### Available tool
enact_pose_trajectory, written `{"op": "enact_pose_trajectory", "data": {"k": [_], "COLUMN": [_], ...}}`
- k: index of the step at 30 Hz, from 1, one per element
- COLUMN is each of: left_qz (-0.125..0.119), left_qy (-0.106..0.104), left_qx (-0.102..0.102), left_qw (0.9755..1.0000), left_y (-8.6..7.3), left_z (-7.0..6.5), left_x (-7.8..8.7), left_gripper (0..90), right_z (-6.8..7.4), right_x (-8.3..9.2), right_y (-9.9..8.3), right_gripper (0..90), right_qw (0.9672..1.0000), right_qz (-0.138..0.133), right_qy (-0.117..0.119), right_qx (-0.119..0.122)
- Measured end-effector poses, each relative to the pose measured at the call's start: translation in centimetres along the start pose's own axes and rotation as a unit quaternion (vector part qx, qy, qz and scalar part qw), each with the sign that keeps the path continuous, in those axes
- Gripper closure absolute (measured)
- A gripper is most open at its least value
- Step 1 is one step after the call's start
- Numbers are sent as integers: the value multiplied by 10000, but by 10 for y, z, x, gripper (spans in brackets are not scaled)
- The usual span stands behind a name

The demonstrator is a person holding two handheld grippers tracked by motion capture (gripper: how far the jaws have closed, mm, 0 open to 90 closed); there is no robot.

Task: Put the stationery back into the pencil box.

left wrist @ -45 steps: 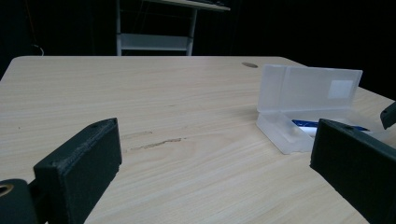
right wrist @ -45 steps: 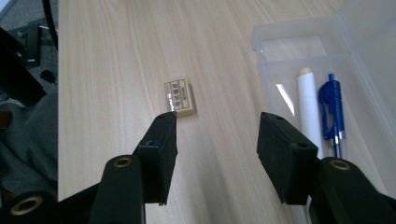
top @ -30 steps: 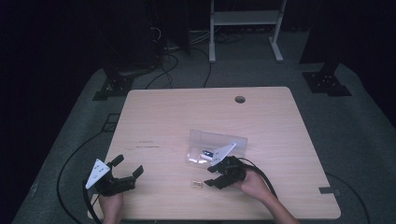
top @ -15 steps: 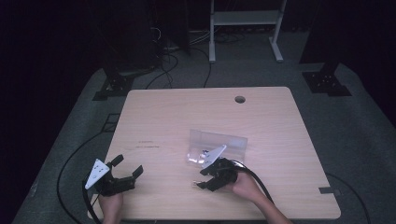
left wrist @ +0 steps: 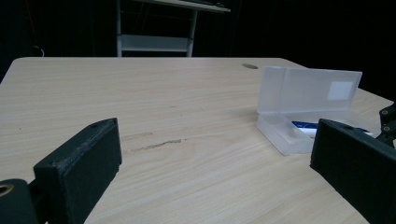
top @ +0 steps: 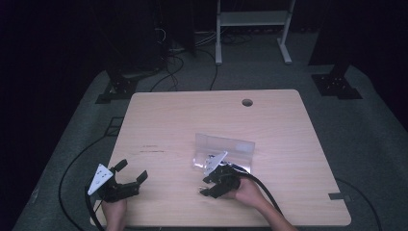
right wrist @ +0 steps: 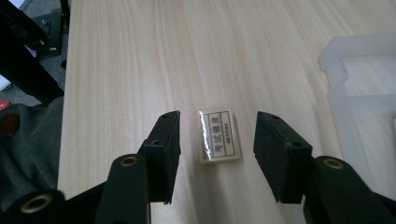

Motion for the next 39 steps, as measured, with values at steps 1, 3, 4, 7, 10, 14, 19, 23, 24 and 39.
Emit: {"op": "enact_pose_trajectory", "data": {"k": [1, 3, 4, 7, 10, 14, 19, 23, 24, 39], "left_qz": [-1, 1, 0, -2, -3, -16, -6, -3, -2, 1], "left_qy": [-1, -2, -1, -2, 0, -1, -3, -4, -4, -11], "left_qx": [-2, 0, 3, 0, 2, 10, 0, 0, 0, 13], "left_qw": [10000, 10000, 10000, 10000, 10000, 10000, 10000, 10000, 10000, 10000], "left_y": [0, 0, 0, 0, 0, 0, 0, 0, 0, 0], "left_z": [0, 0, 0, 0, 0, 0, 0, 0, 0, 0], "left_x": [0, 0, 0, 0, 0, 0, 0, 0, 0, -1], "left_gripper": [11, 11, 11, 11, 11, 11, 11, 11, 11, 11], "right_z": [0, -1, -1, -1, -2, -2, -2, -2, -2, -1], "right_x": [-1, -2, -2, -4, -5, -8, -10, -11, -11, -11], "right_y": [-1, -2, -3, -3, -4, -6, -7, -7, -8, -7], "right_gripper": [511, 519, 523, 536, 549, 564, 587, 621, 625, 677], "right_qw": [10000, 10000, 10000, 9999, 9999, 9998, 9997, 9997, 9996, 9993], "right_qz": [34, 74, 80, 97, 115, 156, 196, 216, 228, 267], "right_qy": [-6, -36, -30, -49, -70, -52, -71, -71, -75, -69], "right_qx": [-16, 12, 9, 32, 54, 58, 100, 117, 129, 259]}}
Point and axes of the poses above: each handheld gripper's, and its own axes: x roughly backward along the jaws, y roughly out of its top, z roughly to its left, the point moved 9 cm from there along -x, roughly forward along the jaws, and after that the axes turned 13 degrees about -z, right-handed, at the moved point
